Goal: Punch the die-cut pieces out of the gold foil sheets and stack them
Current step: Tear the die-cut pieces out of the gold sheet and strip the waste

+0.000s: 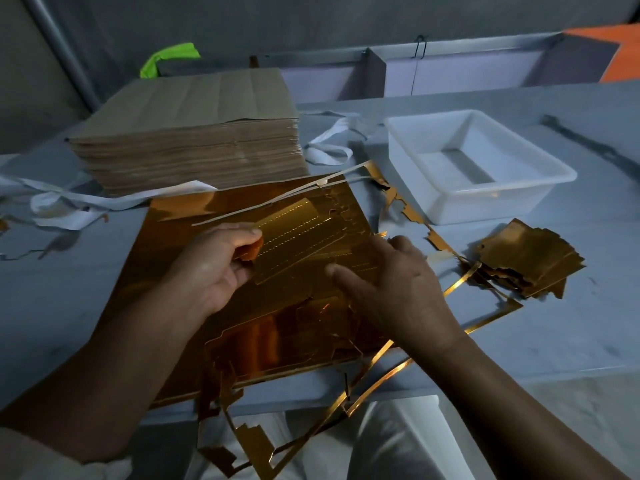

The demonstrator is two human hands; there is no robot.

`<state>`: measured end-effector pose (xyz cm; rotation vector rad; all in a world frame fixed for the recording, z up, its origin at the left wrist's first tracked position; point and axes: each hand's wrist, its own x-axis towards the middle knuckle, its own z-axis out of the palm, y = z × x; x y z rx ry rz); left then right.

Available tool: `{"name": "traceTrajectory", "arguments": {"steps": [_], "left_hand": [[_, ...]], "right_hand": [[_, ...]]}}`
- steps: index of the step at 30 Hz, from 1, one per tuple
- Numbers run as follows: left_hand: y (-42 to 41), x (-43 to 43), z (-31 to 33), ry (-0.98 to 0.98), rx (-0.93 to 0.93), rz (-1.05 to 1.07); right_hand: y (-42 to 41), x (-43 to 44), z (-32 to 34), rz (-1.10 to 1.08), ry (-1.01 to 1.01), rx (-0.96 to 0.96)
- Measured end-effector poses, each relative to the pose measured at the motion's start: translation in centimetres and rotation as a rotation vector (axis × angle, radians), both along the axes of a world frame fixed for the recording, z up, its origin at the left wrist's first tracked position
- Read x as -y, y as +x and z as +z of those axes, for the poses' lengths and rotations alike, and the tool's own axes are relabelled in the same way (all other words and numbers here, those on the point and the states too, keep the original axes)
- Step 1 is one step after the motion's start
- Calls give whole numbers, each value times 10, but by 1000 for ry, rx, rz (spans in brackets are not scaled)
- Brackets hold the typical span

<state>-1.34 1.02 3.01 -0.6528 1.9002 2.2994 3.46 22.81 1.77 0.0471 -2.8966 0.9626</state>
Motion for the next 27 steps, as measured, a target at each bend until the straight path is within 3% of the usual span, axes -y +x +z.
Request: {"name": "traceTrajectory", "arguments": {"steps": [4, 10, 17, 23, 27], "left_hand": [[3, -28, -2, 8, -18, -109], [8, -63, -1, -10, -30, -239], [10, -74, -7, -135, -58, -422], [-1, -39, -13, -652, -174, -484], [-11, -6, -18, -1104, -130, -646]], "right_hand": [[-2, -3, 1, -73, -603, 208], [-5, -22, 3, -236, -1005, 258], [-12, -73, 0, -410, -1026, 152], [-21, -150, -1, -663, -837, -48], [-32, -183, -9, -849, -713, -47]]}}
